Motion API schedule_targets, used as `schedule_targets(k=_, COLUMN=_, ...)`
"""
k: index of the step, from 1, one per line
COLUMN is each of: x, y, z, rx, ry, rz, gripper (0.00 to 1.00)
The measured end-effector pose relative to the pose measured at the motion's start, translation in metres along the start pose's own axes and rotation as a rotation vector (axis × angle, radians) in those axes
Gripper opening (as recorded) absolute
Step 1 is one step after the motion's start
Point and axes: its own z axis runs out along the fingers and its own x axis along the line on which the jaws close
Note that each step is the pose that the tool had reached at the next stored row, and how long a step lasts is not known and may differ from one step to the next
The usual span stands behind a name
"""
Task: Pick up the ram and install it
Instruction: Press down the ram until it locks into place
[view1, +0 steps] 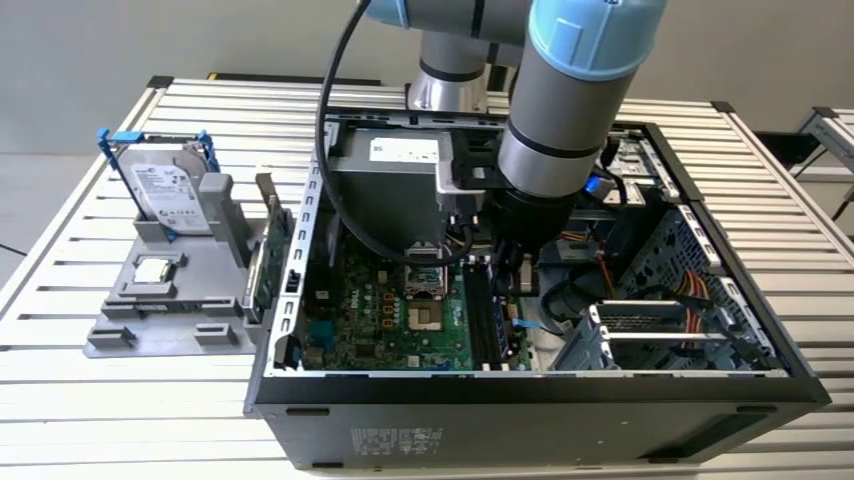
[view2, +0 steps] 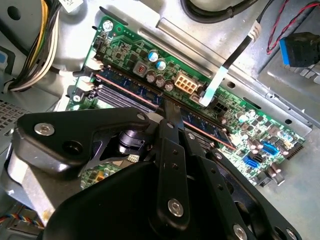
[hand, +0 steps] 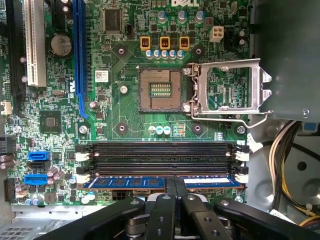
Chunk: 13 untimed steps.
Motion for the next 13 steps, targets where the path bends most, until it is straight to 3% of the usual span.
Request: schedule_targets(k=13, x=-0.0001, y=0.0000, z=0.0060, rx=0.0000, ry=0.0000, rz=0.000, gripper=0.00)
